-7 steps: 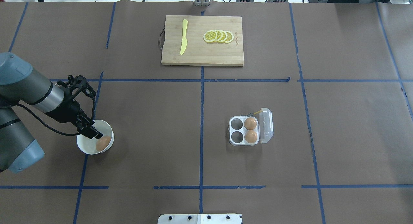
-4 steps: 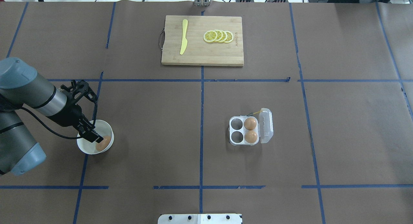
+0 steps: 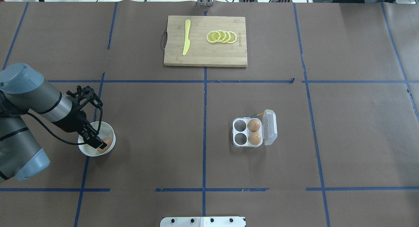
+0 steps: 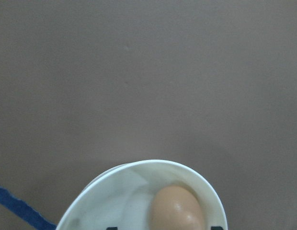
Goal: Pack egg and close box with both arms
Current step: 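Lower the left gripper into the bowl and close on the egg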
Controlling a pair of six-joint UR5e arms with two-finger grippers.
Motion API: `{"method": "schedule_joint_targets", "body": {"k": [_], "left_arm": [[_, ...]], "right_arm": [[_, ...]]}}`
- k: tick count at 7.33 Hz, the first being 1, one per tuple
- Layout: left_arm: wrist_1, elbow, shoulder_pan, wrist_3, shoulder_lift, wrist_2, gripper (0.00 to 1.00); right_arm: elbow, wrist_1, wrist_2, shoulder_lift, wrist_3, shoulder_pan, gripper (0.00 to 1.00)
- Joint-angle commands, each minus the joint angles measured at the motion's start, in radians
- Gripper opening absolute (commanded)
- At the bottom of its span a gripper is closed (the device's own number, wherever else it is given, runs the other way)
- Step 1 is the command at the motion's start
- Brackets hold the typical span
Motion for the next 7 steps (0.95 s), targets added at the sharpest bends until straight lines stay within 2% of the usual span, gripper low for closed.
{"method": "schedule_joint_targets", "body": {"k": [1,7], "left_arm": [[0.001,0.003,0.010,0.000,-0.004,0.007,0.71],[0.007,0.003,0.016,0.000,-0.004,0.010,0.68]], "right_arm": [[0.000,0.000,-0.002,0.000,0.000,-0.002,1.00],[-0.009,0.000,0.000,0.000,0.000,-0.005,1.00]]}}
